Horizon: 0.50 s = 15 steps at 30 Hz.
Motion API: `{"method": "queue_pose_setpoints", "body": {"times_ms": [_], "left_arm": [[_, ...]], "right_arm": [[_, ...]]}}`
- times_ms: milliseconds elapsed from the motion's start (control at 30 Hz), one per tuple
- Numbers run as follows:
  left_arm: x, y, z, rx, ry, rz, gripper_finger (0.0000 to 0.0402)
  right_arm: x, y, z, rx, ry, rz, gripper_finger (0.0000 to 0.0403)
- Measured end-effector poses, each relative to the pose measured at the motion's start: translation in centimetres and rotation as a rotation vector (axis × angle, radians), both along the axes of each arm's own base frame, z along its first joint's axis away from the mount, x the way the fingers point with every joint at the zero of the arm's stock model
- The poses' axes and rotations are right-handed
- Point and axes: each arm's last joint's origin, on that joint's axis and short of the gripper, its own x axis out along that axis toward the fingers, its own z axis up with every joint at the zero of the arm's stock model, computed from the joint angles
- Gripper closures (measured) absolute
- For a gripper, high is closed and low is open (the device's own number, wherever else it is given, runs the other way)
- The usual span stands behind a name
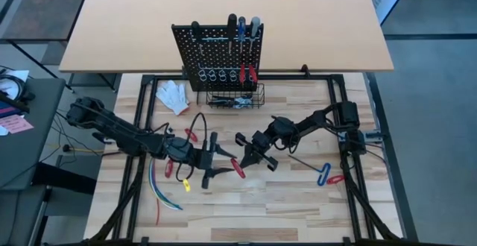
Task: Hang tools onto peg board
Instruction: Hang the red allen wrench on the black pegboard
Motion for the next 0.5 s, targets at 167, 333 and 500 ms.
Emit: {"method": "queue_pose_setpoints", "body": {"times_ms": [167, 333, 500], "left_arm": [[0.0, -0.1, -0.1, -0.003, 0.012, -0.038, 0.0218], [1.0, -0.2, -1.4, 0.023, 0.020, -0.058, 0.0218], [1.6, -0.3, -1.5, 0.055, -0.012, -0.054, 0.0219]], "right_arm": [[0.0, 0.0, 0.0, 0.001, 0.002, 0.001, 0.0403], [0.0, 0.0, 0.0, 0.010, 0.006, -0.009, 0.0403], [0.0, -0.1, 0.0, 0.017, 0.009, -0.015, 0.0403]]}}
